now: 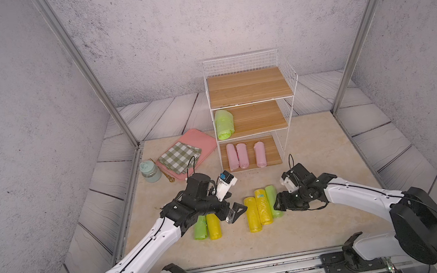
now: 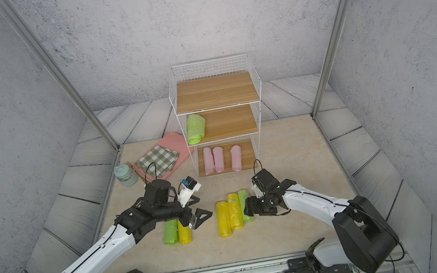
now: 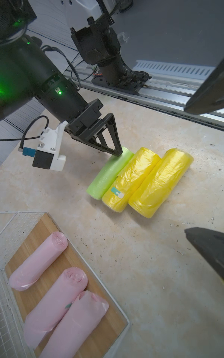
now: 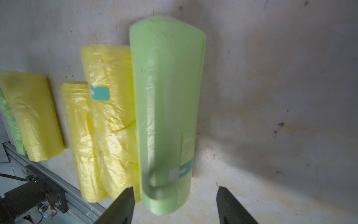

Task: Sort the rolls of trash bags by color and place them on the shelf
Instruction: Pick up the roll of trash bags from the center of the board.

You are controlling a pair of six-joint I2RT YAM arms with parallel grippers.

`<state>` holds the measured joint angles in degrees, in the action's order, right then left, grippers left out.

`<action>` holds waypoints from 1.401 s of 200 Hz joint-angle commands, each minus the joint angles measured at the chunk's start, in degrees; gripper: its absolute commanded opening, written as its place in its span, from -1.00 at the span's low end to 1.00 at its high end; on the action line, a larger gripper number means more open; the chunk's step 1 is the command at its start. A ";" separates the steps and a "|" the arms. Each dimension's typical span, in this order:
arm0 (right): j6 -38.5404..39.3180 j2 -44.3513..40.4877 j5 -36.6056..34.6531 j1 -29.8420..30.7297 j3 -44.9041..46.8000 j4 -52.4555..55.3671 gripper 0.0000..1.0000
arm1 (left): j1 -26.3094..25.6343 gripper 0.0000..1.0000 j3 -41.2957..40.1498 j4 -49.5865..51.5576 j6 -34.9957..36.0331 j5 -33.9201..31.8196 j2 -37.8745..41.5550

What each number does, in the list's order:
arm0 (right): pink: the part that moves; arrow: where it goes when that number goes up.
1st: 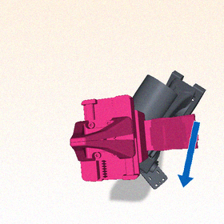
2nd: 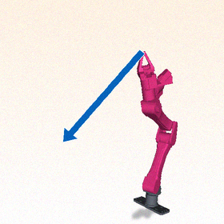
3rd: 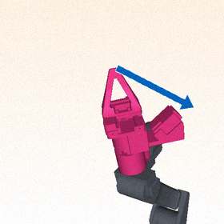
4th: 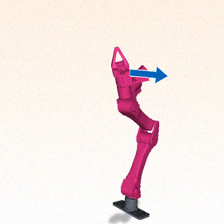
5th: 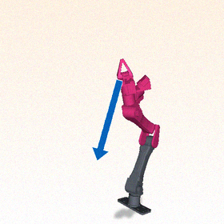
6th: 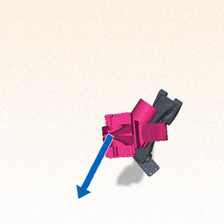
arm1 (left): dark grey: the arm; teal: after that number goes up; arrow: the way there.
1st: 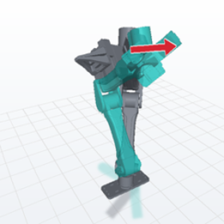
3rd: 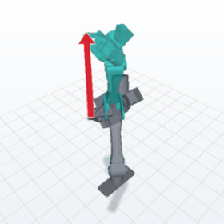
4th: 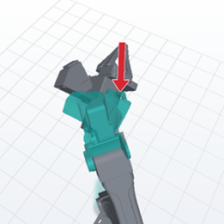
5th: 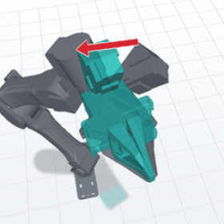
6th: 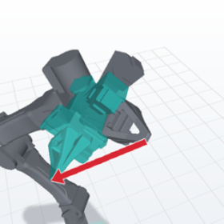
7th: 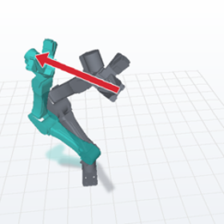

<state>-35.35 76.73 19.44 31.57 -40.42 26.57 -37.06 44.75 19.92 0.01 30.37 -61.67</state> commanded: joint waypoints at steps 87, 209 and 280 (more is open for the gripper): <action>-1.32 5.47 3.15 0.68 0.87 -1.69 0.44 | -0.47 0.95 0.78 1.12 1.92 -1.95 -0.52; -1.31 -1.49 -0.69 0.68 2.38 -1.44 -0.15 | -0.74 0.94 1.82 2.19 2.23 -3.28 -0.38; 2.69 -13.40 -4.50 0.71 -0.20 0.64 -0.74 | -0.65 0.94 3.57 1.69 0.96 -4.76 1.30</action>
<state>-35.33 67.20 17.23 32.10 -38.17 26.50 -37.41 45.84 21.28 1.15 26.39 -61.78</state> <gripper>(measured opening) 0.426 0.972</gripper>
